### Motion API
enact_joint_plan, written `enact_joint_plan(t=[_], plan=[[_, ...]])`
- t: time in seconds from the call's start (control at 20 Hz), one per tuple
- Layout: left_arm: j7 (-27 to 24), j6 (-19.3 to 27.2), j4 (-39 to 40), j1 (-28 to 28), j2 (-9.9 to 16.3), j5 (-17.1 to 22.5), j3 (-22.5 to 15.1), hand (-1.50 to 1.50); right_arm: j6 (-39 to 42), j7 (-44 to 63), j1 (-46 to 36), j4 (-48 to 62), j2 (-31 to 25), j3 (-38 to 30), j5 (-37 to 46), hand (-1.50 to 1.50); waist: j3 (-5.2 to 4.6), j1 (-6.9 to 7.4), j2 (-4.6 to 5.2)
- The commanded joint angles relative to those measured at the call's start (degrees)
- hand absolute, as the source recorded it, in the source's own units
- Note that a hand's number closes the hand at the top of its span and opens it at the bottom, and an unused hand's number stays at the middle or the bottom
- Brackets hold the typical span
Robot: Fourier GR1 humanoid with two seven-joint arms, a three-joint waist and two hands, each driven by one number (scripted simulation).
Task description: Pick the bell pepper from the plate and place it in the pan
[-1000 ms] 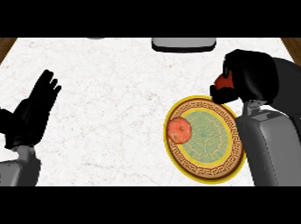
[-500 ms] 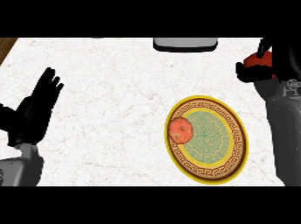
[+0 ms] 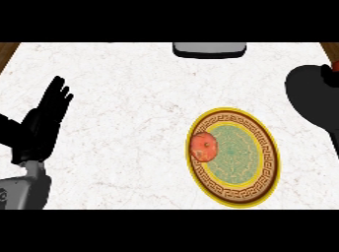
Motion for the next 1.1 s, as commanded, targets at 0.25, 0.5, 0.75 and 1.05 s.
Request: enact_joint_plan(t=[0.25,0.5,0.75,1.05], plan=[[0.36,-0.61,-1.49,1.11,-0.7,0.33,-0.43,0.0,-13.03,-19.03,-4.78,30.2,-10.68,-7.48,-6.62,1.5,0.1,1.32,0.44],[-1.69,-1.0,-0.14,1.01,-1.25,-0.02,-0.72,0.0,-17.14,-27.28,-7.21,43.05,-12.54,-8.96,-8.2,1.5,0.17,2.34,0.91],[-1.6,-1.14,1.53,-1.93,-1.42,0.02,-0.77,0.0,-23.89,-26.62,-8.81,51.74,-12.87,-8.29,-5.16,1.5,0.23,2.92,1.28],[-0.92,-1.52,1.53,-3.92,-0.24,0.78,0.56,0.0,-19.62,-20.38,-8.5,58.53,-12.98,-12.79,-9.03,-1.5,0.29,3.1,1.41]])
